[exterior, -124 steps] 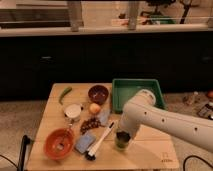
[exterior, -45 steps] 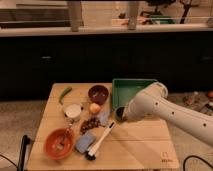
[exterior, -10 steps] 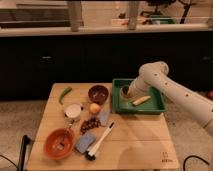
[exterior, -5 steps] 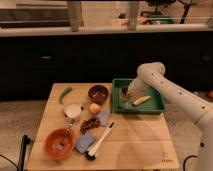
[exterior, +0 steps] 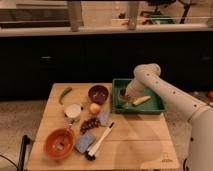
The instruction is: Stack cups into tray
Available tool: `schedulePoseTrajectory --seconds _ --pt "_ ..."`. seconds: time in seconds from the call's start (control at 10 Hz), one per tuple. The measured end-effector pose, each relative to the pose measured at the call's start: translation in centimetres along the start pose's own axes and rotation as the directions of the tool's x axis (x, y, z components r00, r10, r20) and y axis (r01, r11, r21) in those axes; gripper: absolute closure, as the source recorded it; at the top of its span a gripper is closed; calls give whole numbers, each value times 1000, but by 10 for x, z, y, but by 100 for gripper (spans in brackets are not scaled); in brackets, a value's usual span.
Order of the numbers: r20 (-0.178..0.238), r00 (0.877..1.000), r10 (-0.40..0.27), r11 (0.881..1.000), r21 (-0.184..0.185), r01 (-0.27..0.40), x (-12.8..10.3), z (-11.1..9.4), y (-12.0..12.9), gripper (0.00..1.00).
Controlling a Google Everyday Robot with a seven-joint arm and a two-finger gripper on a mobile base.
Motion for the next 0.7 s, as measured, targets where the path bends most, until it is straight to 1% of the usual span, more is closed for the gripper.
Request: schedulePoseTrajectory --seconds 0.3,0.7 --pt "9 1000 12 1000 -18 -12 3 10 -4 98" --pt "12 1000 19 999 -34 -19 5 18 -6 98"
